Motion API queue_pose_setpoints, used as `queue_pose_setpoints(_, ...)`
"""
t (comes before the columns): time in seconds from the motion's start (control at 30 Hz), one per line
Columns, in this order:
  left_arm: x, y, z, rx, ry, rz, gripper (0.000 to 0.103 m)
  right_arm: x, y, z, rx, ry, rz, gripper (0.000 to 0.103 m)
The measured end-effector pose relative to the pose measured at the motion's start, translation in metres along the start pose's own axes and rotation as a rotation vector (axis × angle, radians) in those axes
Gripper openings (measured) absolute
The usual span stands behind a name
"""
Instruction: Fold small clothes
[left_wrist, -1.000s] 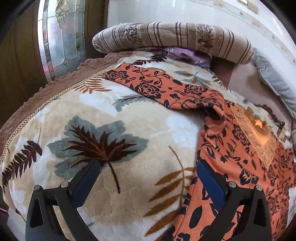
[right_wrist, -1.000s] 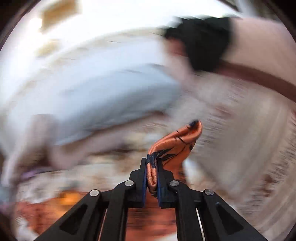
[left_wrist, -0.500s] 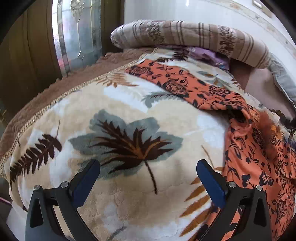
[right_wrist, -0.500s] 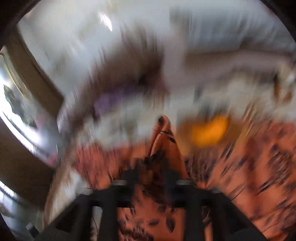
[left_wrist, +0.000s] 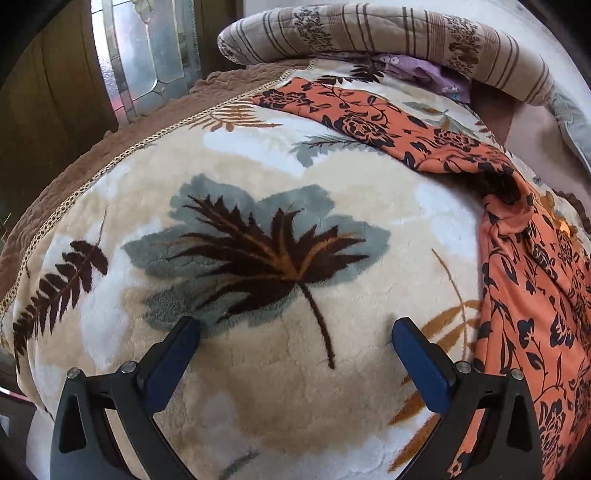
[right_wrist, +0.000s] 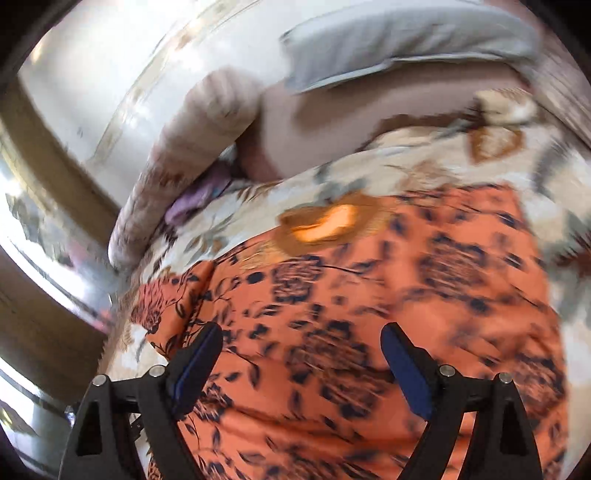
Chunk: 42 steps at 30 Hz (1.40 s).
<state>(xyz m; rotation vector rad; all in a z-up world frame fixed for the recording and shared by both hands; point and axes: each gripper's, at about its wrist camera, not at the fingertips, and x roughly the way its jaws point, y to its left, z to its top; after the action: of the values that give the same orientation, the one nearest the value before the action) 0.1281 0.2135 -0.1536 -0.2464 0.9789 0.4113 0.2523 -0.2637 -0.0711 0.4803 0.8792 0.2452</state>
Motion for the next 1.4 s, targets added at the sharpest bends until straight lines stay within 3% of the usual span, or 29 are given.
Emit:
queue_pose_setpoints(0.1, -0.007, 0.0, 0.004, 0.002, 0.005, -0.01, 0.103, -0.023, -0.042, -0.015, 0.099, -0.002, 0.02, 0.089)
queue_pose_setpoints(0.23, -0.037, -0.015, 0.015, 0.02, -0.067, -0.065, 0.103, -0.048, -0.097, -0.028, 0.277, -0.032, 0.076, 0.089)
queue_pose_setpoints(0.33, -0.067, -0.063, 0.029, 0.121, -0.087, -0.274, 0.103, -0.056, -0.122, -0.03, 0.334, -0.059, 0.088, 0.089)
queue_pose_setpoints(0.47, -0.082, -0.139, 0.046, 0.279, -0.067, -0.48, 0.103, -0.053, -0.132, -0.031, 0.319, -0.06, 0.122, 0.089)
queue_pose_setpoints(0.53, -0.071, -0.17, 0.058, 0.304, -0.043, -0.531, 0.103, -0.053, -0.135, -0.033, 0.309, -0.063, 0.151, 0.089)
queue_pose_setpoints(0.77, 0.0, -0.23, 0.087, 0.283, 0.114, -0.489, 0.099, -0.051, -0.134, -0.041, 0.243, -0.076, 0.187, 0.089)
queue_pose_setpoints(0.87, 0.028, -0.233, 0.089, 0.24, 0.193, -0.444, 0.075, -0.047, -0.129, -0.04, 0.217, -0.073, 0.204, 0.089)
queue_pose_setpoints(0.93, 0.045, -0.236, 0.087, 0.236, 0.25, -0.393, 0.036, -0.046, -0.127, -0.041, 0.21, -0.075, 0.211, 0.089)
queue_pose_setpoints(0.97, 0.047, -0.235, 0.086, 0.247, 0.229, -0.329, 0.025, -0.045, -0.127, -0.041, 0.209, -0.075, 0.209, 0.089)
queue_pose_setpoints(1.03, 0.047, -0.23, 0.085, 0.242, 0.213, -0.327, 0.011, -0.045, -0.13, -0.041, 0.217, -0.078, 0.202, 0.089)
queue_pose_setpoints(1.23, 0.014, -0.216, 0.072, 0.259, 0.086, -0.305, 0.005, -0.061, -0.147, -0.034, 0.282, -0.146, 0.126, 0.089)
queue_pose_setpoints(1.33, 0.023, -0.203, 0.073, 0.212, 0.079, -0.248, 0.004, -0.069, -0.161, -0.015, 0.318, -0.17, 0.086, 0.089)
queue_pose_setpoints(1.4, 0.036, -0.194, 0.074, 0.186, 0.121, -0.261, 0.004, -0.06, -0.17, 0.009, 0.306, -0.136, 0.061, 0.089)
